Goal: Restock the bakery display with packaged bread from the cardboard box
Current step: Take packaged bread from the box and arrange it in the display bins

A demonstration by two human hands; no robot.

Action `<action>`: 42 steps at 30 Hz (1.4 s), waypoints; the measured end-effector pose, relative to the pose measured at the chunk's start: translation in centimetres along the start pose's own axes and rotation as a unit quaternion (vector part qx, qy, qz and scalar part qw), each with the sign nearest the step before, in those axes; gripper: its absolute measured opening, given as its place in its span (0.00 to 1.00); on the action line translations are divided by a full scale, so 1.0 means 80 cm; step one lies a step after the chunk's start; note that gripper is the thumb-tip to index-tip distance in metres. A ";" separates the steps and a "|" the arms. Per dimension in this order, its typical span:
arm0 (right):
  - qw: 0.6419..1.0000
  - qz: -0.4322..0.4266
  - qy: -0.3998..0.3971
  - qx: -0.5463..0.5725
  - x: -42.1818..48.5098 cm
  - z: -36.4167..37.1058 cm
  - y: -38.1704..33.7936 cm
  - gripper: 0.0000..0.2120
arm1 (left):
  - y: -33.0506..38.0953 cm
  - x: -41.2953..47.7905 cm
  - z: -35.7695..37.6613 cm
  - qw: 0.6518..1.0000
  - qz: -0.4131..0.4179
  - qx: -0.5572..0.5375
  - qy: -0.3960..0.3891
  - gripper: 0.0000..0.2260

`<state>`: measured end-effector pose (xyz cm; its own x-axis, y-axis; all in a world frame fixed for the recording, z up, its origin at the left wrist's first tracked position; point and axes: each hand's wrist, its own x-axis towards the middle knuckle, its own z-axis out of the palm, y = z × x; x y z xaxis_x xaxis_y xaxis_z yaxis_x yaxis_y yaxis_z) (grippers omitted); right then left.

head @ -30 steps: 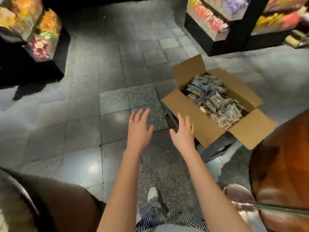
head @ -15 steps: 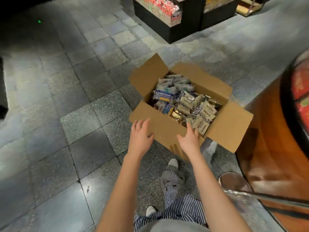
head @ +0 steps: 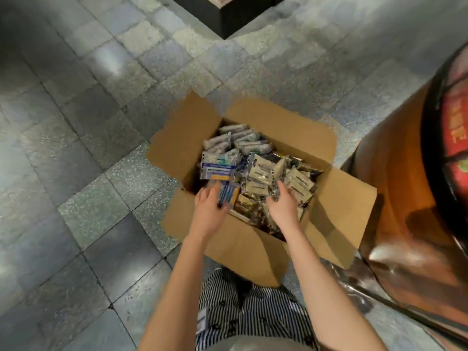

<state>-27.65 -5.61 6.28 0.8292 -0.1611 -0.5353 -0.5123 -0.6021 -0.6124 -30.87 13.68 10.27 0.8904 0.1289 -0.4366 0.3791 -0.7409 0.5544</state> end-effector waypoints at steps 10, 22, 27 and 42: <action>0.999 0.033 -0.022 -0.026 0.115 0.047 -0.022 0.28 | -0.009 0.138 0.036 0.997 -0.071 -0.003 -0.026 0.29; 0.993 0.095 0.043 0.046 0.263 0.105 -0.015 0.27 | -0.034 0.295 0.104 0.988 -0.134 0.052 -0.052 0.37; 0.992 0.128 -0.003 0.002 0.298 0.121 -0.004 0.35 | -0.050 0.321 0.124 0.990 -0.135 0.027 -0.025 0.40; 0.954 0.033 -0.087 -0.284 0.296 0.122 -0.021 0.34 | -0.110 0.284 0.085 0.998 0.000 -0.068 0.012 0.16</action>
<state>-9.32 -0.80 -11.01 0.7243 -0.1115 -0.6804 -0.3182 -0.9295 -0.1864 -15.70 18.63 -9.31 0.8957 0.1451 -0.4202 0.4076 -0.6454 0.6460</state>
